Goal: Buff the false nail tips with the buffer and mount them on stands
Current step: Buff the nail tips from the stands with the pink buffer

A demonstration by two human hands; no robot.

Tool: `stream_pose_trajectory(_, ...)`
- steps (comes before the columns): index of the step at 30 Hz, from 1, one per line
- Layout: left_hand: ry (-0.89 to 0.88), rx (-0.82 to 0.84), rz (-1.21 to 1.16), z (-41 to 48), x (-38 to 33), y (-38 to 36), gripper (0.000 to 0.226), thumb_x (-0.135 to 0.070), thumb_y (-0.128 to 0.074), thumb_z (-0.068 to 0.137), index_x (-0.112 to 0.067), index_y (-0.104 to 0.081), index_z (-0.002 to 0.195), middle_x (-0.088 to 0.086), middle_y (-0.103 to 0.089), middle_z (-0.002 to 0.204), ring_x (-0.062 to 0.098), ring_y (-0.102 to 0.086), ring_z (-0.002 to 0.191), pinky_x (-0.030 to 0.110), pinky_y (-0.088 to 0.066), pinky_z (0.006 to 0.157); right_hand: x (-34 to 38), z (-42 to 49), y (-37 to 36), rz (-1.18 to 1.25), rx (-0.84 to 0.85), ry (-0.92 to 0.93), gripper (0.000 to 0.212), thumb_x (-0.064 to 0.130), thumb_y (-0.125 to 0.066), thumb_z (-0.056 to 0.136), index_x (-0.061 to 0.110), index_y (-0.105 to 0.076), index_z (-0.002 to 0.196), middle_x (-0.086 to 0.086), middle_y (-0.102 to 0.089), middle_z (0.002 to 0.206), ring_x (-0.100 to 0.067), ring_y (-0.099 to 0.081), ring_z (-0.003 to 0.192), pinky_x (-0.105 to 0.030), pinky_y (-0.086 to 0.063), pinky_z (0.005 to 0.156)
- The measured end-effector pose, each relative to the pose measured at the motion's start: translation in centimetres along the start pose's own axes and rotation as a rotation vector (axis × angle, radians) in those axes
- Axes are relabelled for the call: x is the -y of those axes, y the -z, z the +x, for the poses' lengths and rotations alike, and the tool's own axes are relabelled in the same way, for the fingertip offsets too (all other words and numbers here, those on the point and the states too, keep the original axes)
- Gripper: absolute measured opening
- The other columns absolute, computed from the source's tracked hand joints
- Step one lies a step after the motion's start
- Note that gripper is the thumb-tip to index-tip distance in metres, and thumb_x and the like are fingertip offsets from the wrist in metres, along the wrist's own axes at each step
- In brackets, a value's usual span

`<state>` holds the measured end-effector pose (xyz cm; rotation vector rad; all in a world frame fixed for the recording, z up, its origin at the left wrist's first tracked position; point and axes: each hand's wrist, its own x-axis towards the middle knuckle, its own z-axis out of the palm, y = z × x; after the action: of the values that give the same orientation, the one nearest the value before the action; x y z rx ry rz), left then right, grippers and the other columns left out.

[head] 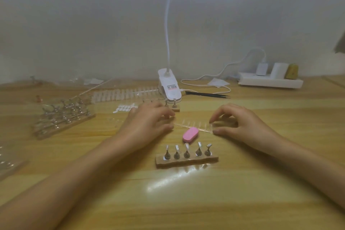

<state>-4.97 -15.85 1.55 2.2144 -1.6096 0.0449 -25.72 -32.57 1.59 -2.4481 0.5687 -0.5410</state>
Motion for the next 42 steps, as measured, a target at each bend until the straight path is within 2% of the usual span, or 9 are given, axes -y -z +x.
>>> stream_pose_trajectory(7, -0.088, -0.218, -0.028, 0.1, -0.5, -0.4, 0.015, -0.048, -0.063, 0.088, -0.041, -0.069, 0.1, -0.023, -0.061, 0.092, 0.01, -0.04, 0.097, 0.032, -0.022, 0.08, 0.6, -0.5, -0.5, 0.158, -0.04, 0.114, 0.029, -0.003, -0.078, 0.078, 0.02, -0.065, 0.087, 0.008, -0.072, 0.081, -0.006, -0.066, 0.076, -0.01, -0.046, 0.068)
stream_pose_trajectory(12, -0.165, -0.208, -0.171, 0.1, -0.5, 0.0, 0.026, -0.035, -0.075, 0.083, -0.038, -0.066, 0.107, -0.023, -0.061, 0.083, 0.004, -0.055, 0.087, 0.036, -0.033, 0.088, 0.8, -0.5, -0.7, 0.171, -0.052, 0.113, 0.022, 0.001, -0.077, 0.081, 0.019, -0.065, 0.087, 0.005, -0.072, 0.084, -0.012, -0.07, 0.079, -0.038, -0.056, 0.076)
stream_pose_trajectory(14, -0.213, -0.213, -0.214, -0.1, -0.7, -0.1, 0.017, -0.033, -0.075, 0.083, -0.037, -0.068, 0.099, -0.022, -0.063, 0.084, 0.0, -0.059, 0.081, 0.038, -0.034, 0.087, 0.8, -0.4, -0.7, 0.222, -0.06, 0.093, 0.021, 0.0, -0.077, 0.082, 0.017, -0.066, 0.087, 0.0, -0.072, 0.084, -0.015, -0.071, 0.08, -0.039, -0.058, 0.075)
stream_pose_trajectory(18, -0.239, -0.36, -0.121, -0.5, -1.5, 0.0, 0.009, -0.041, -0.075, 0.08, -0.035, -0.068, 0.079, -0.024, -0.065, 0.082, 0.0, -0.055, 0.087, 0.033, -0.02, 0.078, 1.1, -0.5, -0.6, 0.377, -0.048, 0.047, 0.018, -0.001, -0.075, 0.083, 0.013, -0.066, 0.088, -0.005, -0.072, 0.084, -0.017, -0.072, 0.074, -0.025, -0.054, 0.06)
stream_pose_trajectory(21, -0.337, -0.523, 0.074, -0.6, -1.8, 0.4, 0.012, -0.037, -0.08, 0.076, -0.029, -0.072, 0.074, -0.017, -0.066, 0.089, 0.017, -0.056, 0.09, 0.035, -0.023, 0.078, 1.4, -0.5, -0.5, 0.535, -0.026, -0.052, 0.015, 0.001, -0.075, 0.084, 0.01, -0.065, 0.091, -0.009, -0.073, 0.087, -0.021, -0.073, 0.078, -0.032, -0.057, 0.06)
stream_pose_trajectory(25, -0.456, -0.719, 0.285, -0.7, -2.0, 0.7, 0.017, -0.04, -0.075, 0.082, -0.027, -0.07, 0.072, -0.015, -0.069, 0.09, 0.018, -0.049, 0.093, 0.039, -0.026, 0.081, 1.6, -0.5, -0.3, 0.881, 0.058, -0.273, 0.028, 0.014, -0.077, 0.072, 0.011, -0.066, 0.097, -0.009, -0.073, 0.085, -0.017, -0.071, 0.076, -0.021, -0.056, 0.061)
stream_pose_trajectory(33, -0.543, -0.78, 0.37, -0.7, -1.4, 1.2, 0.014, -0.039, -0.08, 0.08, -0.031, -0.072, 0.071, -0.013, -0.07, 0.089, 0.018, -0.046, 0.093, 0.039, -0.025, 0.079, 2.0, -0.6, -0.4, 1.151, 0.134, -0.416, 0.032, 0.008, -0.074, 0.069, 0.008, -0.066, 0.1, -0.009, -0.072, 0.08, -0.012, -0.07, 0.067, -0.015, -0.054, 0.052)
stream_pose_trajectory(37, -0.351, -0.598, 0.048, -0.8, -2.1, 1.2, 0.013, -0.039, -0.074, 0.082, -0.029, -0.072, 0.076, -0.016, -0.065, 0.093, 0.016, -0.046, 0.09, 0.033, -0.023, 0.076, 2.3, -0.9, -0.2, 0.856, 0.024, -0.241, 0.026, 0.009, -0.077, 0.075, 0.011, -0.067, 0.098, -0.006, -0.074, 0.084, -0.012, -0.071, 0.072, -0.02, -0.054, 0.053)
stream_pose_trajectory(42, -0.019, -0.282, -0.335, -0.4, -2.4, 0.6, 0.014, -0.047, -0.074, 0.079, -0.038, -0.067, 0.071, -0.032, -0.063, 0.089, 0.006, -0.048, 0.104, 0.033, -0.023, 0.088, 1.5, -0.6, 0.8, -0.054, -0.3, 0.543, 0.01, 0.0, -0.07, 0.088, 0.01, -0.069, 0.091, 0.002, -0.069, 0.087, -0.015, -0.068, 0.083, -0.028, -0.058, 0.066)
